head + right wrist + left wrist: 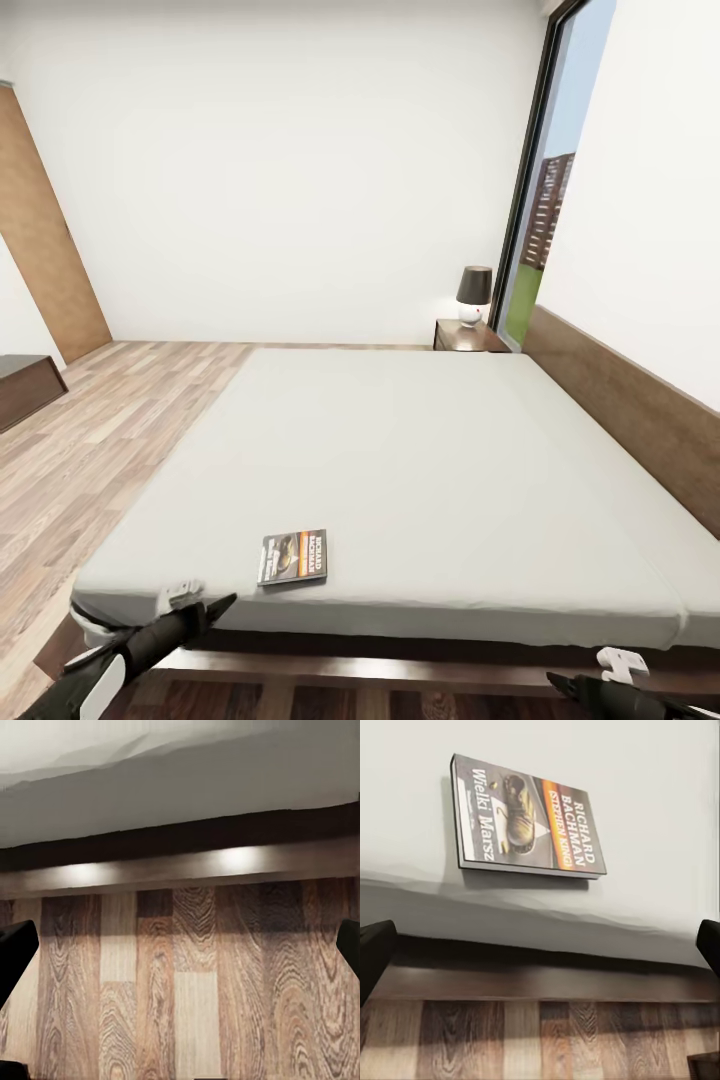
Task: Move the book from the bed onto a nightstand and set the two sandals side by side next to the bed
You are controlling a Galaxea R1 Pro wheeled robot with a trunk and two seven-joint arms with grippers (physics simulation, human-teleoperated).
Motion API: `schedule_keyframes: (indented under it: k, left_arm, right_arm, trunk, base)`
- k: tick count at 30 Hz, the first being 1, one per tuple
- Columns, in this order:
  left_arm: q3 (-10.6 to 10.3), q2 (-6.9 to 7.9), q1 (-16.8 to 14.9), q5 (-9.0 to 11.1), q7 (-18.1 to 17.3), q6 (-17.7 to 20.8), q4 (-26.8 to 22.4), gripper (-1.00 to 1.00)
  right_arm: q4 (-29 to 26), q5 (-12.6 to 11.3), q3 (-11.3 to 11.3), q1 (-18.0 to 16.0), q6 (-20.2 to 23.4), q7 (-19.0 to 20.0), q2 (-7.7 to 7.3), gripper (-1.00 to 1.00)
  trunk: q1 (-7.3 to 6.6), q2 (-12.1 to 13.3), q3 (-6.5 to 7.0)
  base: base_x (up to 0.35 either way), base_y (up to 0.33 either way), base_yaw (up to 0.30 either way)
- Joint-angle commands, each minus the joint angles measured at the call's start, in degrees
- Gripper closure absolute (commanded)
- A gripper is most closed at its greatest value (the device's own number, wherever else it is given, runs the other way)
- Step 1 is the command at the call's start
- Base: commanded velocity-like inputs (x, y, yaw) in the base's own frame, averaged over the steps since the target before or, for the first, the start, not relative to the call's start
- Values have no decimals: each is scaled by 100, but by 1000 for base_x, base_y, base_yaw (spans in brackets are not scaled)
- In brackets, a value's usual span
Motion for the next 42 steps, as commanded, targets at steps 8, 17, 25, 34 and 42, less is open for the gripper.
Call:
schedule_keyframes:
  k: [8,17,25,34,42]
  left_arm:
    - [1,-9,-3,47,-9,312,-180,-100]
    - [-9,-32,-3,45,384,335,-194,-100]
    - [-10,-65,-3,41,455,334,-187,-100]
    - [-9,-105,-3,38,465,328,-185,-100]
    - [-10,-109,-3,38,505,321,-185,-100]
  right_arm:
    - [-341,-60,23,4,-2124,529,-44,-100]
    - [-887,-113,-176,-16,-2254,-126,-63,-100]
    - [-1390,-116,-233,-21,-2594,-2411,-56,-100]
    - [-1482,-656,-1845,-21,-2833,-2454,-138,-100]
    - [-2364,-366,-1889,-21,-2116,-100,-239,-100]
  trunk:
    - [0,-4,-6]
    - [0,-4,-6]
    - [0,-4,-6]
    - [0,-4,-6]
    - [0,-4,-6]
  base:
    - [0,0,0]
    - [0,0,0]
    - [0,0,0]
    - [0,0,0]
    - [0,0,0]
